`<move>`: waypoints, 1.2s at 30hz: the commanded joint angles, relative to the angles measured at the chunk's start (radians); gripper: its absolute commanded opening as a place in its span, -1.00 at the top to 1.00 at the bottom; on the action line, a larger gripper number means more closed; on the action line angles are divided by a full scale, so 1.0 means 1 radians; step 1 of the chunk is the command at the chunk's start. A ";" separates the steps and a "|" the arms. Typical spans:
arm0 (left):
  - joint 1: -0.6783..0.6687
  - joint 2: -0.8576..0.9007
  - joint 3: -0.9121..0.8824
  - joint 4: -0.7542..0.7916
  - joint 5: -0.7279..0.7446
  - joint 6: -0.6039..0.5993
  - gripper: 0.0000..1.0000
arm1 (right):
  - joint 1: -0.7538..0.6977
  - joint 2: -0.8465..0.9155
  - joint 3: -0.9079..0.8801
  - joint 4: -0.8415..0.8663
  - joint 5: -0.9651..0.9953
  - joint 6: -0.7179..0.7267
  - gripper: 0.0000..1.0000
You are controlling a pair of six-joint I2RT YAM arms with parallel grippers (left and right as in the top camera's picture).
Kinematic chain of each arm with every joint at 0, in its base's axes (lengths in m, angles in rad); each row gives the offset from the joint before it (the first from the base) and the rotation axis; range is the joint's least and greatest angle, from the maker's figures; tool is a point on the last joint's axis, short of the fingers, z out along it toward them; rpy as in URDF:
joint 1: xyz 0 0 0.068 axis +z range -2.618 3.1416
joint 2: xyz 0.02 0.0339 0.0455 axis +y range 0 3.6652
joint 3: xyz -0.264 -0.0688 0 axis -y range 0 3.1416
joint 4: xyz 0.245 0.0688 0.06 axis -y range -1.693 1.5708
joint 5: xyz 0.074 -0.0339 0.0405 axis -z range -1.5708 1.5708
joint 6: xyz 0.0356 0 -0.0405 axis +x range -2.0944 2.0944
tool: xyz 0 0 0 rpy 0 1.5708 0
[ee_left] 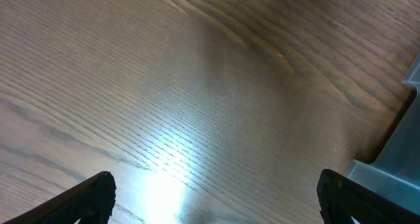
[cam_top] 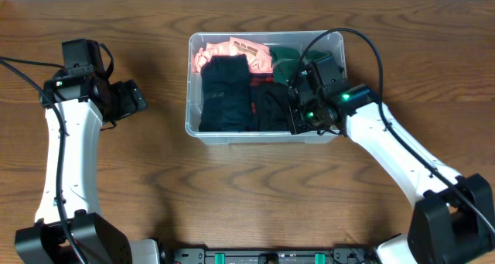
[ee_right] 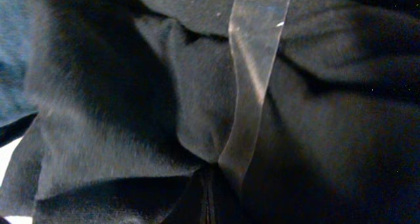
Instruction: Pack container
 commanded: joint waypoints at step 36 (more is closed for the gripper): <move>0.004 0.005 0.001 -0.002 -0.005 -0.010 -0.96 | -0.440 -0.316 0.082 -0.038 0.363 -0.033 -0.98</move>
